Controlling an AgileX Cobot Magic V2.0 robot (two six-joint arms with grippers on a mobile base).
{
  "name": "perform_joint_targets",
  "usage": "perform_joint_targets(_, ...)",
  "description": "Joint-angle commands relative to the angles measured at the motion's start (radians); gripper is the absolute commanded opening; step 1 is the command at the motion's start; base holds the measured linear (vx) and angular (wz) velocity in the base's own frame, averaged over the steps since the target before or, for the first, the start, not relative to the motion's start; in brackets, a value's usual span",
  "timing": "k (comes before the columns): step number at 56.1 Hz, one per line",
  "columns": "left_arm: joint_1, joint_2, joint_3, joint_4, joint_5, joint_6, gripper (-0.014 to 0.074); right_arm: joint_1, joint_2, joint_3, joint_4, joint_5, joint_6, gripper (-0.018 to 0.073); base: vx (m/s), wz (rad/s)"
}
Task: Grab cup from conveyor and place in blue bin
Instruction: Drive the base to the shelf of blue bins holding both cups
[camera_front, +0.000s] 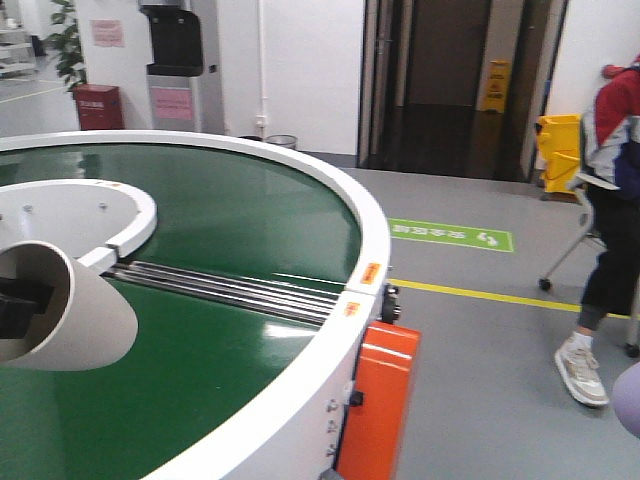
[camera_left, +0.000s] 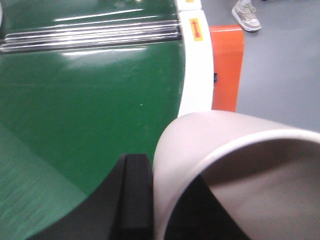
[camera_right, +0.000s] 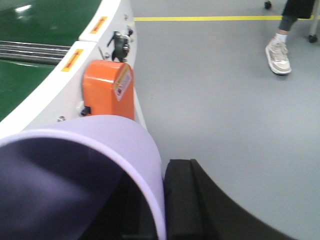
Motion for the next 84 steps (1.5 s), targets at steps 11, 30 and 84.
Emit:
perform_joint_targets(11,-0.008,-0.021,-0.031,-0.023,-0.068,-0.003,0.0,-0.001,-0.002,-0.03,0.001,-0.08,-0.007,-0.0009,-0.02,-0.34)
perform_joint_targets(30,-0.008,-0.024,-0.031,-0.023,-0.068,-0.003,0.0,-0.001,-0.002,-0.03,0.001,-0.08,-0.007,-0.0009,0.06,-0.56)
perform_joint_targets(84,-0.008,-0.023,-0.031,-0.023,-0.068,-0.003,0.0,-0.001,-0.002,-0.03,0.002,-0.072,-0.007,-0.0009,0.2,-0.56)
